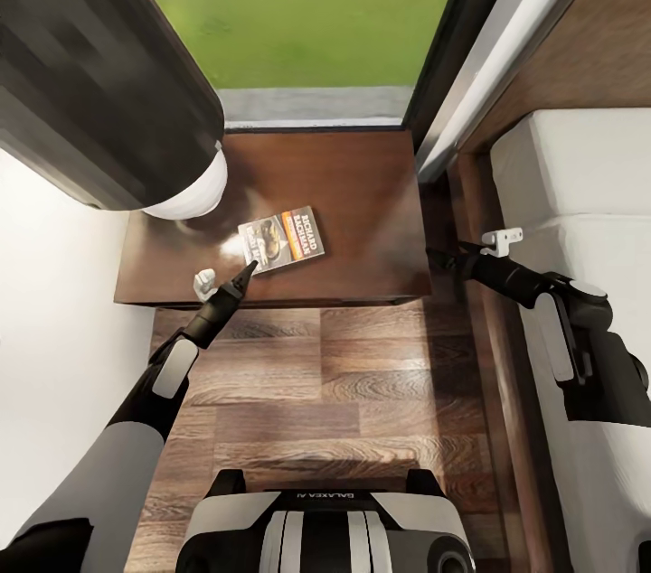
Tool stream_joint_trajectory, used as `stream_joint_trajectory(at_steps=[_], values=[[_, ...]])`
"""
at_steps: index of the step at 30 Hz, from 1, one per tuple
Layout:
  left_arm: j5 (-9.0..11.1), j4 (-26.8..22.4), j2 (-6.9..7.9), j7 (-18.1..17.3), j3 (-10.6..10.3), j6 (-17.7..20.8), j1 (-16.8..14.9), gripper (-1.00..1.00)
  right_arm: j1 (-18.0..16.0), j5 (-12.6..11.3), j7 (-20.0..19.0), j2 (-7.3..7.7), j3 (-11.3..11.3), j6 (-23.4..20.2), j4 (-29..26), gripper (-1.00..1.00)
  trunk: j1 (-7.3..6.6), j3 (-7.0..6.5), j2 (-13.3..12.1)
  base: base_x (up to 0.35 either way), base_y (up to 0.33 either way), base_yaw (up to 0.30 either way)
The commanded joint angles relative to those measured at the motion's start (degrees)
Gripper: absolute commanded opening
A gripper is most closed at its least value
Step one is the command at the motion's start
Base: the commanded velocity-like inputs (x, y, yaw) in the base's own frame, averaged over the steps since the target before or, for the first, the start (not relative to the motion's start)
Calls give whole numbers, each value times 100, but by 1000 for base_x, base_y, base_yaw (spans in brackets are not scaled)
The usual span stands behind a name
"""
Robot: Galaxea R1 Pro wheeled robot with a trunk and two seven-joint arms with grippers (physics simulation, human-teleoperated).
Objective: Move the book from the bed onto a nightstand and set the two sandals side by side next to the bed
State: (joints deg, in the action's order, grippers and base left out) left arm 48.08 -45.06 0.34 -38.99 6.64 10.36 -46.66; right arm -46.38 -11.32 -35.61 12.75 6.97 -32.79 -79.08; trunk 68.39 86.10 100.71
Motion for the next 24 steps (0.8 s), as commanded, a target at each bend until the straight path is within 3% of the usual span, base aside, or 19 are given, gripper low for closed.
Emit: stream_joint_trajectory(at_steps=[1, 20, 24], values=[[26, 6, 1, -3, 4, 63, -1, 100, -2, -37, -7, 0, 6, -43, -2, 100, 0, 2, 1, -3, 0, 0], [35, 6, -16, -11, -5, 60, -1, 100, -2, -42, -25, 0, 2, -43, -20, 100, 0, 2, 1, -1, 0, 0], [35, 7, -40, -51, -13, 55, -1, 100, -62, -48, -33, -117, -20, -50, -54, 100, 0, 2, 1, -129, 0, 0]])
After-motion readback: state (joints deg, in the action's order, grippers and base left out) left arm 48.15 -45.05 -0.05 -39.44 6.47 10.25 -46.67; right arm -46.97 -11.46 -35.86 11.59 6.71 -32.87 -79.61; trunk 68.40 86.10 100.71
